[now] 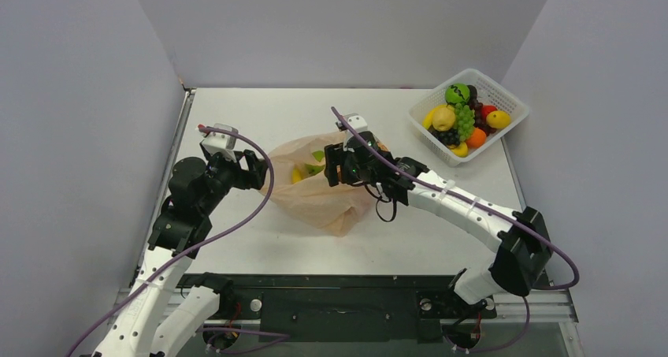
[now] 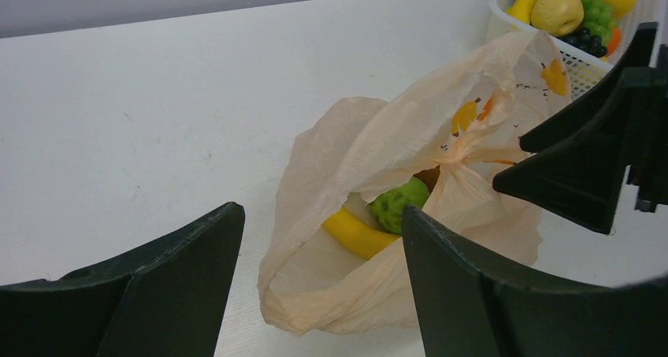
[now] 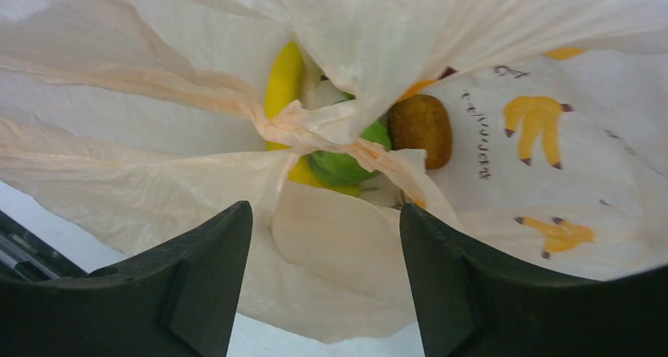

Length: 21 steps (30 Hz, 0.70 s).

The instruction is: Take the fake fruits out of the plastic bag

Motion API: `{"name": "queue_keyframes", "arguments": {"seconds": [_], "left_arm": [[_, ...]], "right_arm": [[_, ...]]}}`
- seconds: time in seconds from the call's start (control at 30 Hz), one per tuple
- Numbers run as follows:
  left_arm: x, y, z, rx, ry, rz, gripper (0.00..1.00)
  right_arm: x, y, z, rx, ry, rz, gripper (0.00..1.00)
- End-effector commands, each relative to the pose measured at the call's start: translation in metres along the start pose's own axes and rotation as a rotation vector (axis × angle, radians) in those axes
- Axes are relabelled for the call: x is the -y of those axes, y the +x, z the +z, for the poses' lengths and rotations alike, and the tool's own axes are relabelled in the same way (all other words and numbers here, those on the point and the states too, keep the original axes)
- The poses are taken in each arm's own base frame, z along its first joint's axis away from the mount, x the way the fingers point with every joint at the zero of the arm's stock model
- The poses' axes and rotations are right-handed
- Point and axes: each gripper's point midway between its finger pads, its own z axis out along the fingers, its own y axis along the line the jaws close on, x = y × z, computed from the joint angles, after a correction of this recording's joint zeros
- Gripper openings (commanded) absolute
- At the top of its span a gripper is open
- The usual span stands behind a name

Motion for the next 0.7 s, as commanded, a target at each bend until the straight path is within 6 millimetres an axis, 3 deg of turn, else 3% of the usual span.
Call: {"name": "queue_keyframes", "arguments": {"seconds": [0.0, 0.13, 0.2, 0.27, 0.37, 0.47, 0.67], "left_arm": [[0.007, -0.020, -0.002, 0.069, 0.031, 0.015, 0.71], [0.007, -0.018, -0.001, 0.061, 0.034, 0.015, 0.71], [0.006, -0.017, 0.000, 0.054, 0.026, 0.013, 0.71], [0.001, -0.017, -0.001, 0.051, -0.001, 0.013, 0.71], [-0.005, -0.016, -0.002, 0.048, -0.042, 0.010, 0.71], [-0.005, -0.018, -0.004, 0.057, -0.044, 0.011, 0.72], [-0.009, -0.019, -0.005, 0.059, -0.062, 0.013, 0.72]], "right_arm": [[-0.043, -0.011, 0.020, 0.017, -0.164, 0.096, 0.65], [-0.065, -0.009, 0.037, 0.000, -0.250, 0.161, 0.64], [-0.069, -0.007, 0.043, -0.019, -0.255, 0.173, 0.58], [-0.074, -0.007, 0.041, -0.026, -0.267, 0.162, 0.45], [-0.082, -0.011, 0.023, -0.006, -0.296, 0.088, 0.29], [-0.091, -0.010, -0.004, 0.005, -0.366, 0.034, 0.00], [-0.093, 0.024, -0.046, 0.011, -0.446, 0.057, 0.00]]}}
